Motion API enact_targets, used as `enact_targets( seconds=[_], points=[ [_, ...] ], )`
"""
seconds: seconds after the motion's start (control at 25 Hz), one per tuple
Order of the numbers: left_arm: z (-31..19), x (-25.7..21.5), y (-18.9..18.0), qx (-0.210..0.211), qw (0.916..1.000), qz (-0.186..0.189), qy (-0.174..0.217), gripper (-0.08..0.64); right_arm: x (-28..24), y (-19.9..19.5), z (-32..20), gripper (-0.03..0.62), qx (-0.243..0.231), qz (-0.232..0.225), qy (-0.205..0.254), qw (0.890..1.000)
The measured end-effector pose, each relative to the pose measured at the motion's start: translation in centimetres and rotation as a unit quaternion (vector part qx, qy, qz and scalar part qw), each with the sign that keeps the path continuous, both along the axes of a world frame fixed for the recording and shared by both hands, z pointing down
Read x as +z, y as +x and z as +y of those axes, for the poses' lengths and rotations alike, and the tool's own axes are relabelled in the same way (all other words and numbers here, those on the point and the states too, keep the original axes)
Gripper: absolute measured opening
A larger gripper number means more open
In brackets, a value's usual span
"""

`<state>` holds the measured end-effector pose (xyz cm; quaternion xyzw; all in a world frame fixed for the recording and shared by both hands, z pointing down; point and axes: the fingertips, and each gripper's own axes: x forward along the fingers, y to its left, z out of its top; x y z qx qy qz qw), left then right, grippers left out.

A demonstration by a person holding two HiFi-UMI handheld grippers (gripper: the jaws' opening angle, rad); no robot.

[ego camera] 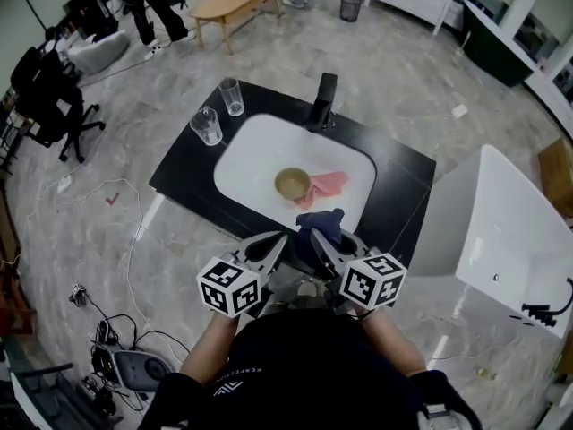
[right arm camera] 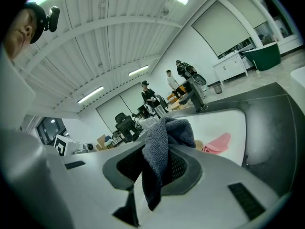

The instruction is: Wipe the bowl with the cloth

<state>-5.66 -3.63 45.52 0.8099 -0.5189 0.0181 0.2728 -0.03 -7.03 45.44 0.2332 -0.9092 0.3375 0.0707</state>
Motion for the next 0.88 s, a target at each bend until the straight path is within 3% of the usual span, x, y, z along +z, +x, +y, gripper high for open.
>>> enact_targets(
  seconds=[0.52,0.88],
  points=[
    [-4.2,0.1,-1.2,-0.001,0.9997,-0.025,0.005,0.008,0.8,1.0,-4.3,0.095,0.021,-0.011,-0.012,1.0],
    [-8.2,0.5,-2.5,0.064,0.9973,-0.034,-0.005,0.008,0.9,0.5,-7.1,0.095,0.083,-0.013,-0.025,0.996]
  ],
)
